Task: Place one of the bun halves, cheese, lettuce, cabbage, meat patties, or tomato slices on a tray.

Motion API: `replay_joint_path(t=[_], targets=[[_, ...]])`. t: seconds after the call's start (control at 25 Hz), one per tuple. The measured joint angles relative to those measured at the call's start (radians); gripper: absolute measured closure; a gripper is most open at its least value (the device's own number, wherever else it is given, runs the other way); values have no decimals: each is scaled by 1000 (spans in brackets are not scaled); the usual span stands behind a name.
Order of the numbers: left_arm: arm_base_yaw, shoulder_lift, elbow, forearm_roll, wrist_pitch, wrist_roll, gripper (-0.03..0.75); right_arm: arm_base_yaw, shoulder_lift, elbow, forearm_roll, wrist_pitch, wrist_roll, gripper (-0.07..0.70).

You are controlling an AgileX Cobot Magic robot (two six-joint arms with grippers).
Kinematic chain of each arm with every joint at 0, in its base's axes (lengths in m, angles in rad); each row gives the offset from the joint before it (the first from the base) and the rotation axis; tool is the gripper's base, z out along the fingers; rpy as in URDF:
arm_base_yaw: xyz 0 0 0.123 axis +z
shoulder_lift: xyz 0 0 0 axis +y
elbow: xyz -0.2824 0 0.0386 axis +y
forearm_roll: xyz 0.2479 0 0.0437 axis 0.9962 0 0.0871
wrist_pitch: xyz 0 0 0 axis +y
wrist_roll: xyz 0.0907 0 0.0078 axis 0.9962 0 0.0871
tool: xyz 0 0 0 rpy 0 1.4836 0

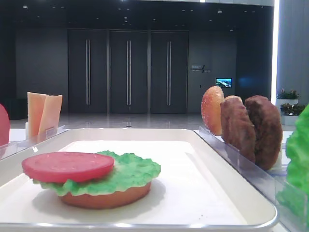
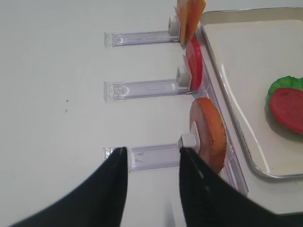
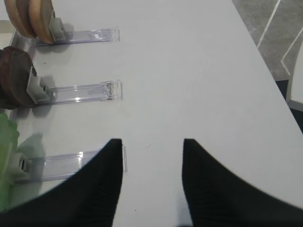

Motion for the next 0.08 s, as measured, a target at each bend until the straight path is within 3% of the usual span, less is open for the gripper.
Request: replay_joint_path(t=[0.08], targets=[[0,0,0,0,0,0,433,0,0,0,0,0,0,341]])
